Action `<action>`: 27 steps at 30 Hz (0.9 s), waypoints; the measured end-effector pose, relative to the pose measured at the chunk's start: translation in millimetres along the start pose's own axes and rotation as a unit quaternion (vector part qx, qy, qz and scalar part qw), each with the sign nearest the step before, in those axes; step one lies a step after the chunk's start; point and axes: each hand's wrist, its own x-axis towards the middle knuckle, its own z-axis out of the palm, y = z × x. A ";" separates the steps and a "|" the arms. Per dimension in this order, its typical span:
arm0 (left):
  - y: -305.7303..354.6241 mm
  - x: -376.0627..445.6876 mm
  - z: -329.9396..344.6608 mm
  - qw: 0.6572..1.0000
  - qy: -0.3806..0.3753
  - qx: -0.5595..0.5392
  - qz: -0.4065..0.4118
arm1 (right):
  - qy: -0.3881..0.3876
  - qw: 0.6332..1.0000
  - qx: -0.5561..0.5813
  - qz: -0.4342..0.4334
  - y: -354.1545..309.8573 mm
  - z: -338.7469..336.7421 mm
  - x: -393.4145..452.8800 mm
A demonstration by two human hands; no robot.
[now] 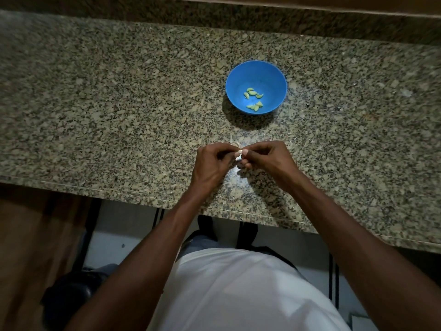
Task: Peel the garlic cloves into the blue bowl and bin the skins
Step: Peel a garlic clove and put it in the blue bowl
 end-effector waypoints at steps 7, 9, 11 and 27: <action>-0.6 -2.6 3.6 0.999 0.019 0.036 0.007 | 0.082 0.987 -0.128 -0.056 -0.5 14.6 -2.8; -1.8 -2.5 5.2 0.999 0.022 0.041 0.000 | 0.098 0.977 -0.167 -0.088 0.2 20.3 -5.5; -0.8 -2.7 7.0 0.999 0.027 0.047 -0.002 | 0.111 0.968 -0.189 -0.119 2.3 24.4 -5.5; -1.8 -1.4 6.3 0.998 0.009 0.060 -0.023 | 0.049 0.999 0.019 0.007 10.6 16.3 -6.3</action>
